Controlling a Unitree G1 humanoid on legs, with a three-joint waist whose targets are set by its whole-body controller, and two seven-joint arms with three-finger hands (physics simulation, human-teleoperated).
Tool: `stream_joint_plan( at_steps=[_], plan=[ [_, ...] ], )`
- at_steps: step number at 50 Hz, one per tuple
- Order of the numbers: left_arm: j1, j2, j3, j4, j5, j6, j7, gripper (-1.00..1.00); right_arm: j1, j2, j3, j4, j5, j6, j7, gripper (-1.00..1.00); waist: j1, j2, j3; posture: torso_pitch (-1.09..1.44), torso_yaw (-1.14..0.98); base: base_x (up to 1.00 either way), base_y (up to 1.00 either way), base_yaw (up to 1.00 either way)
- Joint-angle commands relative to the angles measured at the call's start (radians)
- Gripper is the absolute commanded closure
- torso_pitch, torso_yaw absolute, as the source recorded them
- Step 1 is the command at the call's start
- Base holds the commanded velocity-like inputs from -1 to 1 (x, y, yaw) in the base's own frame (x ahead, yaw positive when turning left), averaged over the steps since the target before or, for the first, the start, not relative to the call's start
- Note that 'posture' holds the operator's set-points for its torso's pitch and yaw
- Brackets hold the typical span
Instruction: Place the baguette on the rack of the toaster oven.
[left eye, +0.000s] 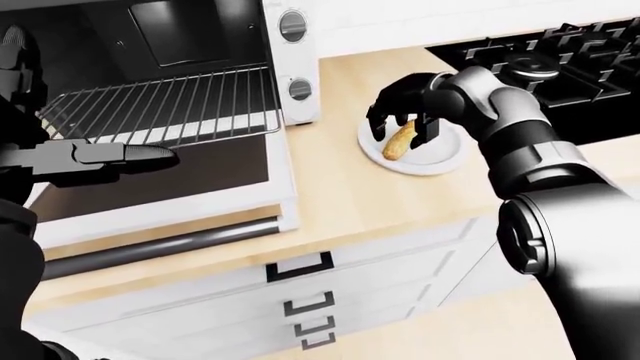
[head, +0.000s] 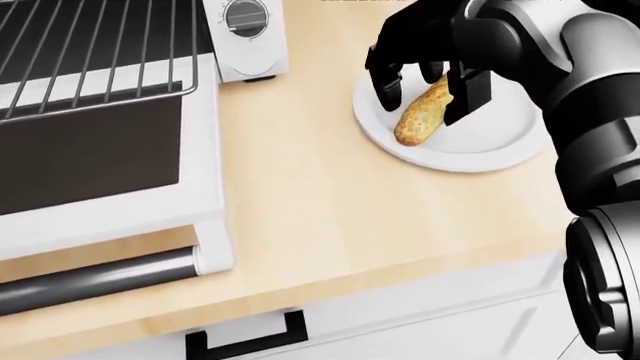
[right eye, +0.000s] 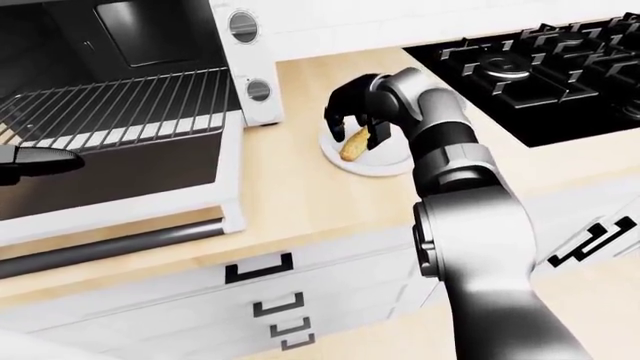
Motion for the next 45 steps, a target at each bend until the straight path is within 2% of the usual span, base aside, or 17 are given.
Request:
stream_joint_plan(
  at_steps=[1,14,24,38,45],
  plan=[
    [-0.021,0.015,0.012,-0.011,0.008,-0.028,0.005,-1.00,-0.032,-0.004,-0.008,-0.026,0.011,0.001,-0.011,0.03,0.000,0.003,-0.026,0.00,0.00,0.00,0.00,0.00],
    [-0.020,0.019,0.020,-0.016,0.007,-0.025,0.005,-1.00,-0.024,-0.004,-0.005,-0.027,0.006,-0.007,-0.019,0.06,0.000,0.001,-0.027,0.00,0.00,0.00,0.00,0.00],
    [-0.013,0.030,0.048,-0.024,-0.012,-0.015,-0.001,-1.00,-0.012,-0.003,-0.004,-0.028,0.000,-0.020,-0.034,0.26,-0.001,0.001,-0.026,0.00,0.00,0.00,0.00,0.00],
    [-0.027,0.048,0.046,-0.019,-0.031,-0.005,0.018,-1.00,-0.023,-0.012,-0.005,-0.031,-0.005,-0.026,-0.058,0.47,0.002,0.001,-0.026,0.00,0.00,0.00,0.00,0.00],
    [-0.021,0.052,0.056,-0.023,-0.041,-0.003,0.024,-1.00,-0.041,-0.022,-0.004,-0.033,-0.018,-0.012,-0.104,0.56,0.003,0.003,-0.025,0.00,0.00,0.00,0.00,0.00]
  ],
)
